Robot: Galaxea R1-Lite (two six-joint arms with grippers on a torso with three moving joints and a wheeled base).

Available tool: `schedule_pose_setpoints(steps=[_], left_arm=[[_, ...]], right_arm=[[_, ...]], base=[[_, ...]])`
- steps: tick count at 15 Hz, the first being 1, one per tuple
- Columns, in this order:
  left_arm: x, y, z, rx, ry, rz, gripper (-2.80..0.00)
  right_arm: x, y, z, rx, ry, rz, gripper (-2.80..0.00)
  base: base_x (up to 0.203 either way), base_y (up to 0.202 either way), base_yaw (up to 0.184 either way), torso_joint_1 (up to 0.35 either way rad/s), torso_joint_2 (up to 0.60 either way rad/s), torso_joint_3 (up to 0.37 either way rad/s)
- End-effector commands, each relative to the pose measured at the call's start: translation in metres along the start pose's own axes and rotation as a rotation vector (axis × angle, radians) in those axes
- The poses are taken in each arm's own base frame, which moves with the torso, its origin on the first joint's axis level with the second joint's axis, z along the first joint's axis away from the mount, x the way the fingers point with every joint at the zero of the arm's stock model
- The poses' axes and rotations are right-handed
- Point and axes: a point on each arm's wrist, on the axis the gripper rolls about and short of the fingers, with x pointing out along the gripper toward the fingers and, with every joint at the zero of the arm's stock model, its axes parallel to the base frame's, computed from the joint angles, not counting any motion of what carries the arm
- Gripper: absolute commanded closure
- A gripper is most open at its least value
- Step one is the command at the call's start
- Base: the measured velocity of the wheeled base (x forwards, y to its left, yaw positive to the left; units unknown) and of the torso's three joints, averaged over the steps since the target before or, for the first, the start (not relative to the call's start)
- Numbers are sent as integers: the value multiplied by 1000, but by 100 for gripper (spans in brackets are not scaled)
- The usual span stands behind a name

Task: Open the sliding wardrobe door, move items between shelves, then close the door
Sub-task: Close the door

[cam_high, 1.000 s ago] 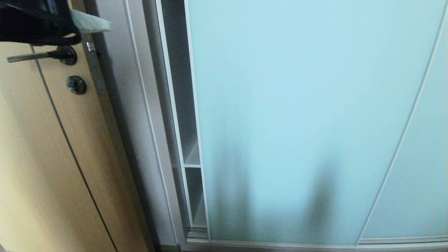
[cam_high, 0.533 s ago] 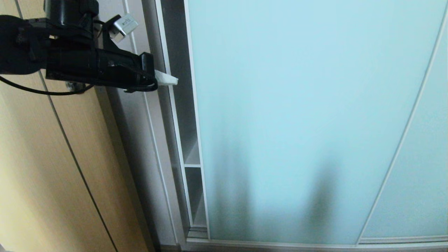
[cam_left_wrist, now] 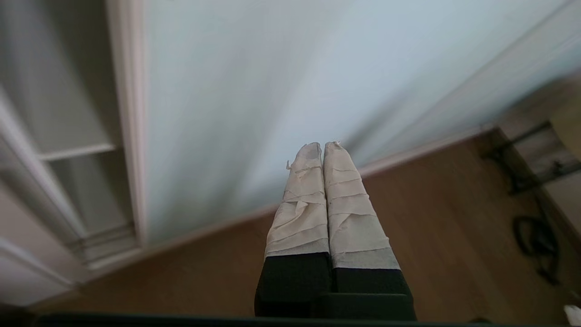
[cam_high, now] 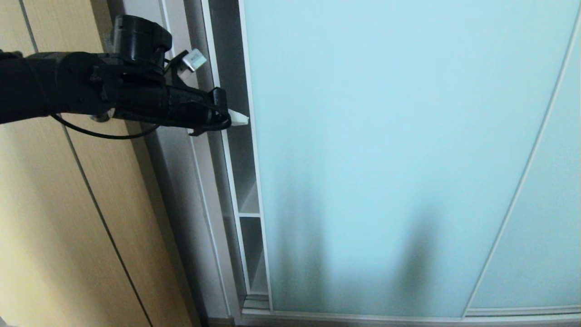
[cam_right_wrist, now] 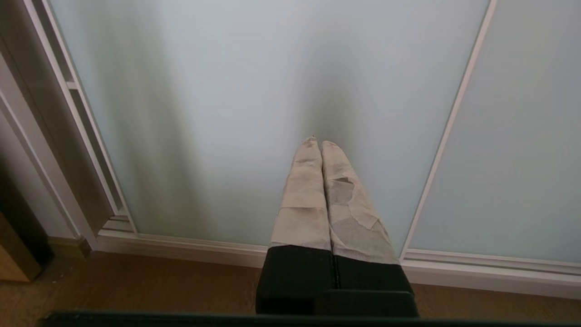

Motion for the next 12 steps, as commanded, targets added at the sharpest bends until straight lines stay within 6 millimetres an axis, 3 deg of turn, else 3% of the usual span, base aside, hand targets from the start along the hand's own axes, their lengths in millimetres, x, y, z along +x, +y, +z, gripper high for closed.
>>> schedule_pose_setpoints(steps=[1,5,8,12], left_arm=[[22,11,-7,-26,37,5,0],[46,27,-20,-57,84,33,0],[65,42,-24,-42,47,147,0],[72,41,-25,-31,20,154,0]], right_arm=[[0,0,0,0,1,1,0],[0,0,0,0,1,0,0],[0,0,0,0,-1,1,0],[0,0,0,0,0,0,0]], base=[[0,0,0,0,0,0],[0,0,0,0,0,0],[0,0,0,0,0,0],[0,0,0,0,0,0]])
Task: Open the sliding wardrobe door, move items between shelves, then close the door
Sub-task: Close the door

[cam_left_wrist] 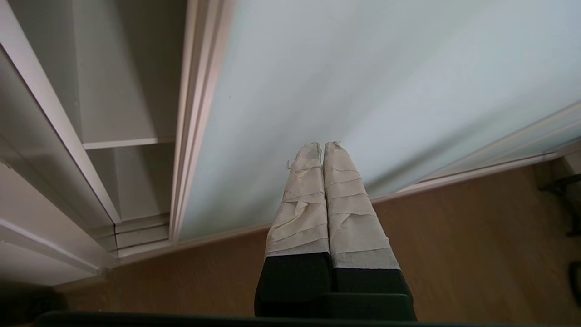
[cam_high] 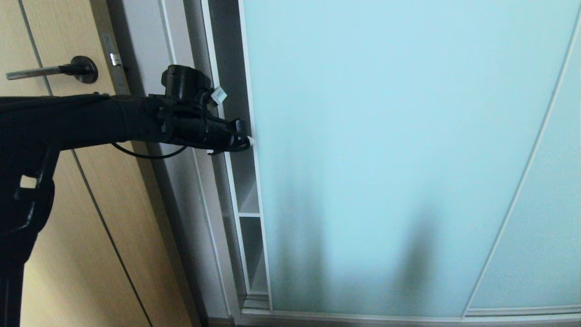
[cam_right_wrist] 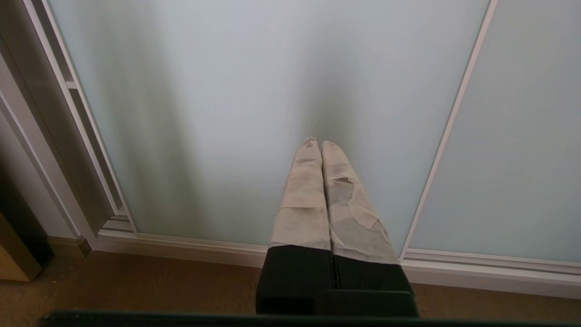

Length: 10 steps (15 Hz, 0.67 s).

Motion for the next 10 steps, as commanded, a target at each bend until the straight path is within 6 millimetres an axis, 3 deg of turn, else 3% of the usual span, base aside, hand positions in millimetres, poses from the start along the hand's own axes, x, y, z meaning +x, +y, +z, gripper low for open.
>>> schedule_pose_setpoints(steps=[1,6,10], left_arm=[[8,2,-4,-2,12,5,0],[16,6,-8,-7,18,15,0],[40,18,-13,11,-60,50,0]], right_arm=[[0,0,0,0,0,2,0],[0,0,0,0,0,2,0],[0,0,0,0,1,0,0]], base=[[0,0,0,0,0,0],[0,0,0,0,0,0],[0,0,0,0,0,0]])
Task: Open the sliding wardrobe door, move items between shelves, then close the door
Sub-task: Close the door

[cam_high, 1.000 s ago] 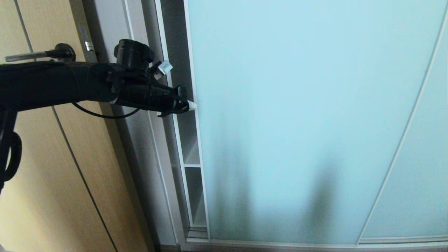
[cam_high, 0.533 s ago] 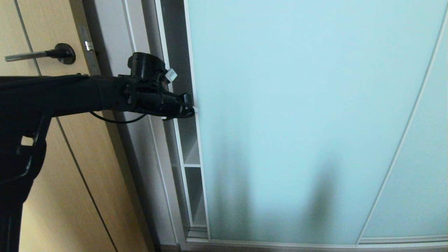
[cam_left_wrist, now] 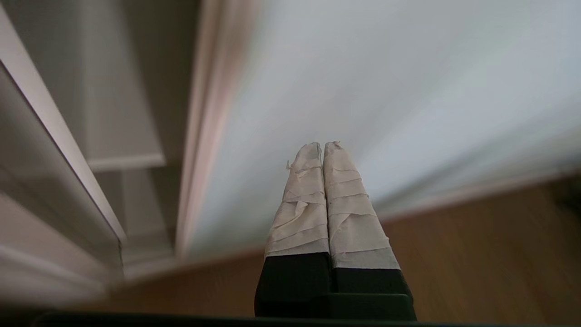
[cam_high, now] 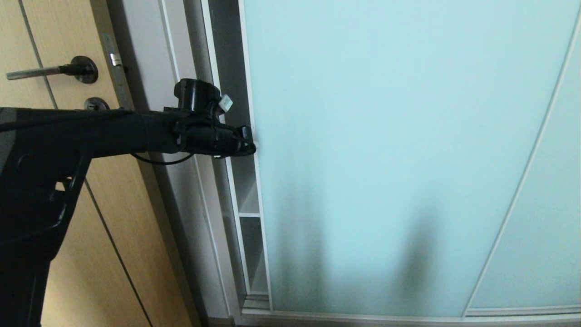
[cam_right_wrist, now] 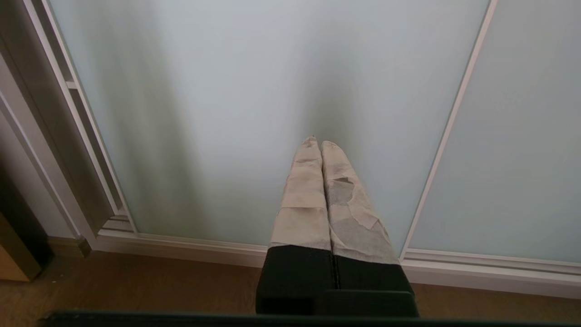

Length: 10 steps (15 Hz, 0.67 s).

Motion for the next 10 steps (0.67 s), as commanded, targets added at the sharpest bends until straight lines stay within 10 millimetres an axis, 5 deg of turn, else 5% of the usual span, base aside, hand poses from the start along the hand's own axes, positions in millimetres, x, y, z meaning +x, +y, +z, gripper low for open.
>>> schedule_pose_setpoints(steps=[1,10], left_arm=[[17,9,-8,2,-32,39,0],[34,9,-21,1,-8,31,0]], right_arm=[[0,0,0,0,1,0,0],[0,0,0,0,0,2,0]], base=[[0,0,0,0,0,0],[0,0,0,0,0,0]])
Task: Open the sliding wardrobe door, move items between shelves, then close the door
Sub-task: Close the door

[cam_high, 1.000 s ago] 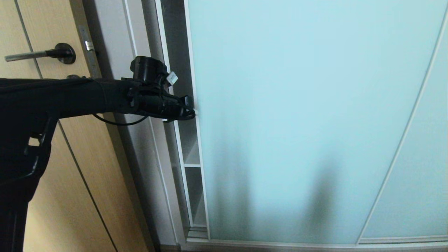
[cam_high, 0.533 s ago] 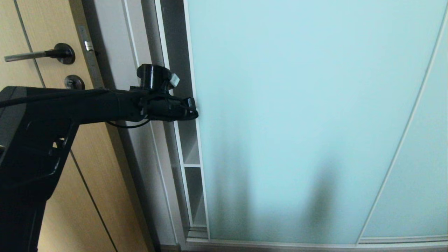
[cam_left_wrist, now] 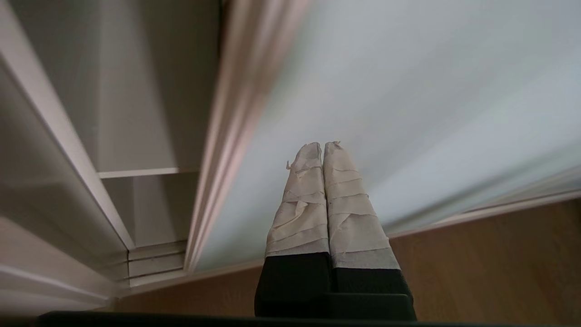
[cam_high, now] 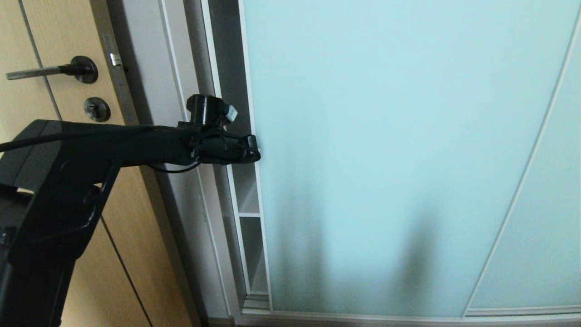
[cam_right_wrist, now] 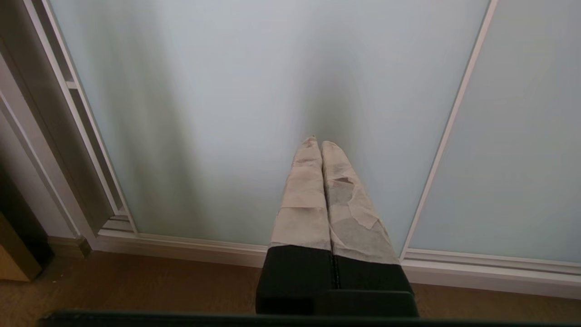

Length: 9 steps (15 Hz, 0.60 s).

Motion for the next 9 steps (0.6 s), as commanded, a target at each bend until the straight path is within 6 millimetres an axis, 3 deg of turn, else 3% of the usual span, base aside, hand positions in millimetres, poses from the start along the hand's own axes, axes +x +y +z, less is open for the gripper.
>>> schedule_pose_setpoints(steps=[1,9], left_arm=[[9,-1,-5,6,-5,-8,0],[30,10,-20,10,-22,33,0]], right_arm=[[0,0,0,0,0,0,0],[0,0,0,0,1,0,0]], base=[[0,0,0,0,0,0],[0,0,0,0,0,0]])
